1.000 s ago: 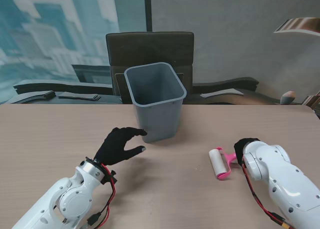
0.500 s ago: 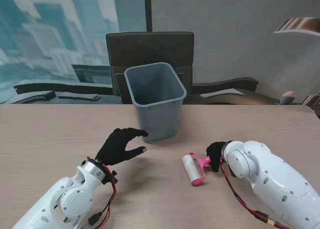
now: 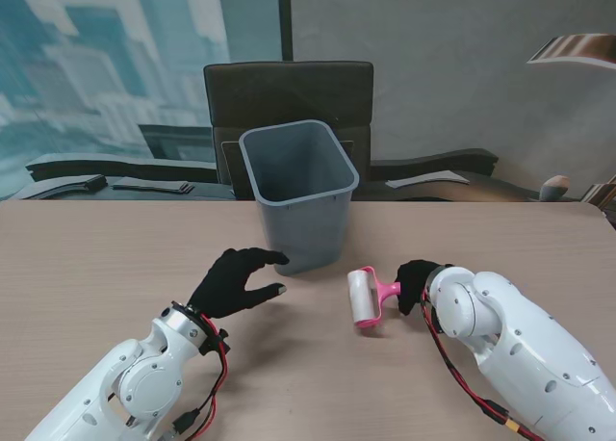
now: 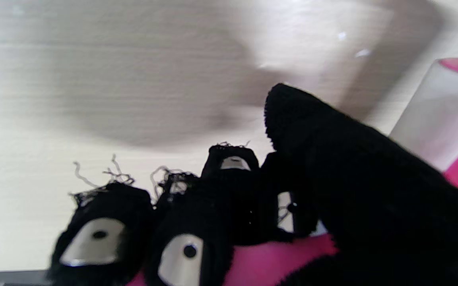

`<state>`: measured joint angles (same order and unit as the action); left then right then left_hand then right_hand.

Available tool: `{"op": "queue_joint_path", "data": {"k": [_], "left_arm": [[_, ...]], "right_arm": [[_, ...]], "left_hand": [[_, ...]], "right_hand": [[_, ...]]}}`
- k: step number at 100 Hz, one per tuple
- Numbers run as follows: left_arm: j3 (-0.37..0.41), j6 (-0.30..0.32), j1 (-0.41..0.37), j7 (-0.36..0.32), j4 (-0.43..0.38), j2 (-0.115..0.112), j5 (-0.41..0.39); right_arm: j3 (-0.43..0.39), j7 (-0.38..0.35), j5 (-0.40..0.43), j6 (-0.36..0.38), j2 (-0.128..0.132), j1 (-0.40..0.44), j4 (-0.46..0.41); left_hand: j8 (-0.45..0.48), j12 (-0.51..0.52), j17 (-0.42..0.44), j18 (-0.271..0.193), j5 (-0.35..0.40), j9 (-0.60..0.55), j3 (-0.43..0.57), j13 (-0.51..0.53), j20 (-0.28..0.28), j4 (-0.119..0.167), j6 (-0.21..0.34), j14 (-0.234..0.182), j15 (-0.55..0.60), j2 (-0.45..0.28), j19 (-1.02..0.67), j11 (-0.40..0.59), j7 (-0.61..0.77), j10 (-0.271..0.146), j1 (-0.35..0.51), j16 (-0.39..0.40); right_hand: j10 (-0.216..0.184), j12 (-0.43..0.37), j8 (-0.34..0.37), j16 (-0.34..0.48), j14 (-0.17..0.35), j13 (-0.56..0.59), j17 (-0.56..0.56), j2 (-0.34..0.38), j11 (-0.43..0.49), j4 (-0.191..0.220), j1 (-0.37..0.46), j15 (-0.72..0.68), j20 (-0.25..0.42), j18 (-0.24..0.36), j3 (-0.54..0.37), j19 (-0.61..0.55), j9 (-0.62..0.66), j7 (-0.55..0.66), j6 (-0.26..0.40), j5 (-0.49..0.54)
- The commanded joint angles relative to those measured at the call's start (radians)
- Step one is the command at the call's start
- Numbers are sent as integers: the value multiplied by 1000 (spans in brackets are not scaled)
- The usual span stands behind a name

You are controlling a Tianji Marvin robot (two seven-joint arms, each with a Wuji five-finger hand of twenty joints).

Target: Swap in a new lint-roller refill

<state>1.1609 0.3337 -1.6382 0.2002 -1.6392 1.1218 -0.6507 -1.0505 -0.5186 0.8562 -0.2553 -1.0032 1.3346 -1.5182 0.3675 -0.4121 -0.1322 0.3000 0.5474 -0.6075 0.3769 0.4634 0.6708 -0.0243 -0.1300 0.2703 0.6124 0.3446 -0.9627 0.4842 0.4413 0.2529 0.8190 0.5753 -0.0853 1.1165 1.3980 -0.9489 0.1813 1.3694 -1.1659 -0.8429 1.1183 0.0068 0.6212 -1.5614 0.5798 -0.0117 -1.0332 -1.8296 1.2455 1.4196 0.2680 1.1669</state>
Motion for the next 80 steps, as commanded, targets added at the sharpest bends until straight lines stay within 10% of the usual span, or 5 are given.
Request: {"op": "queue_joint_path", "data": {"k": [1, 21, 31, 42, 80], "left_arm": [[1, -2, -2, -14, 1, 1, 0], [1, 3, -2, -13, 1, 1, -2], [-1, 6, -4, -14, -2, 1, 1], [-3, 9, -5, -13, -7, 1, 1], [-6, 8, -5, -14, -8, 2, 4]], "right_arm": [[-6, -2, -11, -13, -1, 0, 19], [7, 10, -23, -41, 0, -46, 120], [16, 5, -37, 6, 3, -69, 171], [-3, -14, -46, 83, 9, -64, 185], [-93, -27, 29, 200, 16, 13, 120]], "left_hand": [[2, -20, 4, -12, 4, -11, 18, 17, 8, 16, 2, -19, 17, -42, -11, 11, 3, -22, 15, 14], [2, -20, 3, -13, 5, -10, 17, 17, 8, 17, 1, -19, 17, -41, -11, 11, 3, -22, 17, 15], [2, -20, 4, -13, 6, -12, 16, 18, 8, 16, 1, -18, 17, -42, -10, 11, 3, -21, 16, 15], [2, -20, 3, -12, 7, -13, 16, 19, 8, 16, 1, -18, 17, -42, -10, 11, 2, -21, 15, 15], [1, -20, 3, -9, 11, -15, 17, 20, 8, 17, -9, -16, 18, -40, -10, 11, 0, -19, 14, 15]], "right_hand": [[167, 71, 23, -42, 187, -41, -32, 33, 187, -35, 7, -176, 22, 42, 3, -191, 155, 50, -12, 34], [185, 66, 21, -19, 151, -41, -26, 33, 173, -34, 21, -166, 9, 0, 1, -163, 131, 42, -25, 30], [267, -11, -23, 175, -58, -46, 116, 27, 61, -38, 40, 41, -37, -185, 3, 13, -26, -69, -91, -47], [313, -166, -224, 319, -247, -237, 461, -58, -137, -126, 85, 456, 56, -242, 17, 243, -259, -278, -131, -202], [309, -534, -589, 429, -315, -629, 862, 6, -442, -66, -48, 968, 47, -248, 89, 647, -600, -953, -242, -479]]}}
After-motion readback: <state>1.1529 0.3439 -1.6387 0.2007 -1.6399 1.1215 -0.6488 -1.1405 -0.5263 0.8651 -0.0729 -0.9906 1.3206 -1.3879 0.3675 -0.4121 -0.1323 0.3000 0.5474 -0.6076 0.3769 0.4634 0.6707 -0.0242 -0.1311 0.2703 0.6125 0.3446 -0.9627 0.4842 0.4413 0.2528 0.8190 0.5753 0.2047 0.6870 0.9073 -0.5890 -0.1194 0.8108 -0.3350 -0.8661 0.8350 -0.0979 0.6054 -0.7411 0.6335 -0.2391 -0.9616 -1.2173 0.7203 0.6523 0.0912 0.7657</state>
